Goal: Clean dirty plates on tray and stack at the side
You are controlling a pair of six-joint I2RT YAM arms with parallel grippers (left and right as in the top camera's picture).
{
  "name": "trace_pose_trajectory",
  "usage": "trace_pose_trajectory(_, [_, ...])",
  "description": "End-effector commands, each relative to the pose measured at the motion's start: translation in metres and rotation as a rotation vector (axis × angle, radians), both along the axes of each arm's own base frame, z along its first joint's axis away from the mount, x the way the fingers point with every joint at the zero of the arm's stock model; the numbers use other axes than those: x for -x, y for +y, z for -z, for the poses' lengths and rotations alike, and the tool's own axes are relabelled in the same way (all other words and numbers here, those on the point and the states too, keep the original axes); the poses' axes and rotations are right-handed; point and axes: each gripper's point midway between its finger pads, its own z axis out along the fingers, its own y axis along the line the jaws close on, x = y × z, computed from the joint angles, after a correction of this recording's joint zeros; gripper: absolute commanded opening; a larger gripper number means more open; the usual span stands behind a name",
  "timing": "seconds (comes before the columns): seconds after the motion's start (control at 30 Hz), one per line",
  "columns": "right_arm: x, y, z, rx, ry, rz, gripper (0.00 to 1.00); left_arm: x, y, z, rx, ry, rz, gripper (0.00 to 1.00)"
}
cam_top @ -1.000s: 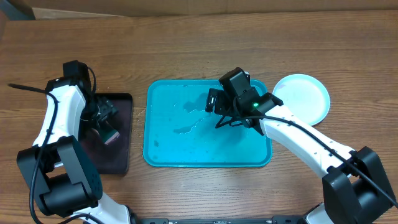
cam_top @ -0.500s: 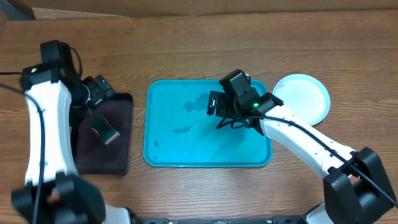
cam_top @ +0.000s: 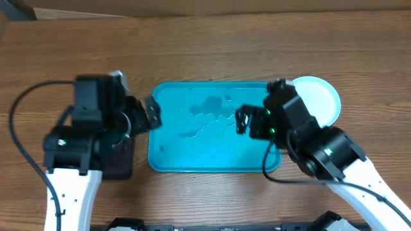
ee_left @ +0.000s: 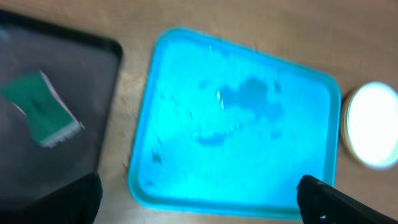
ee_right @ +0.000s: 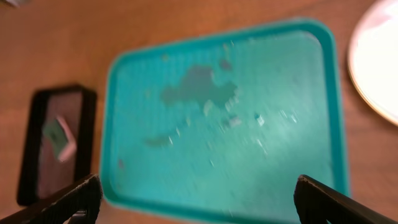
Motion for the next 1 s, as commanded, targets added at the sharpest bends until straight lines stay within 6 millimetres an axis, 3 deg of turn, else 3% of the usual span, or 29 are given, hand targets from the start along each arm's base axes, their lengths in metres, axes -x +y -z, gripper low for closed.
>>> trace_pose_trajectory(0.0, [0.014,-0.011,0.006,0.050,0.038,0.003,1.00,0.006,-0.003,0.017,-0.010,0.046,-0.016,0.99])
trace_pose_trajectory(0.17, [0.035,-0.027,0.025,0.132,0.147,0.002,1.00,0.006,-0.004,0.032,-0.017,0.095,-0.013,1.00])
trace_pose_trajectory(0.97, [0.038,-0.028,0.026,0.133,0.159,-0.002,1.00,-0.010,-0.005,0.088,-0.045,0.306,-0.014,1.00])
